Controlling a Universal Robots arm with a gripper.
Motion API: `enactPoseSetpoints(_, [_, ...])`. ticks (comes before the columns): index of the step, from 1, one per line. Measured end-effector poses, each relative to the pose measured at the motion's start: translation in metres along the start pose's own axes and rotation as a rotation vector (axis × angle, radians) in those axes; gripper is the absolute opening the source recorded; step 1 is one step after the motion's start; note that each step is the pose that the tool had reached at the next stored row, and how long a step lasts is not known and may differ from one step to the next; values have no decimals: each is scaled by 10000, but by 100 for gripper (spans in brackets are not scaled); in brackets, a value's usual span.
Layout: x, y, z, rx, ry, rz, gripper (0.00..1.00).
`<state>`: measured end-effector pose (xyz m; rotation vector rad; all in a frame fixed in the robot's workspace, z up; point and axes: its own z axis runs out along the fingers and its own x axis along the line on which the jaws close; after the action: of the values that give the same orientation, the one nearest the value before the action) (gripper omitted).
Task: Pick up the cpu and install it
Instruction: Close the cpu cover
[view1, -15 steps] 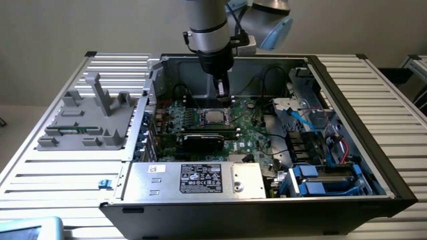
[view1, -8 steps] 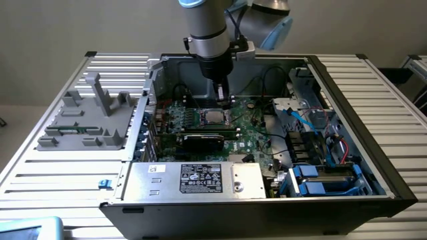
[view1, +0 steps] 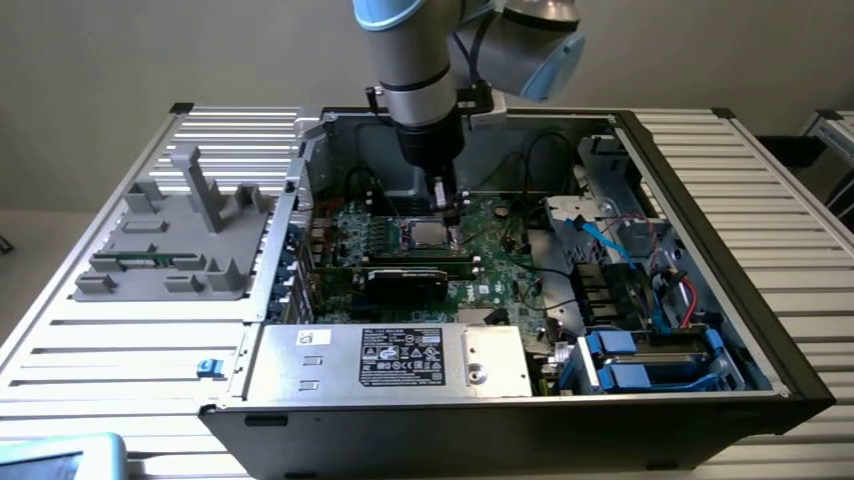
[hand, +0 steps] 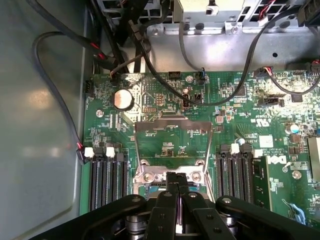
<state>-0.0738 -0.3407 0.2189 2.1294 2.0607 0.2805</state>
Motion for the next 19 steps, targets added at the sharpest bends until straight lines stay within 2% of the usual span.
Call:
enactPoseSetpoints(7, [-2,-61,53,-338,14,-3,11])
enactPoseSetpoints(15, [-5,-120,126,-539,19,-6,11])
enactPoseSetpoints(19, [-6,-144,145,-593,21,-7,11])
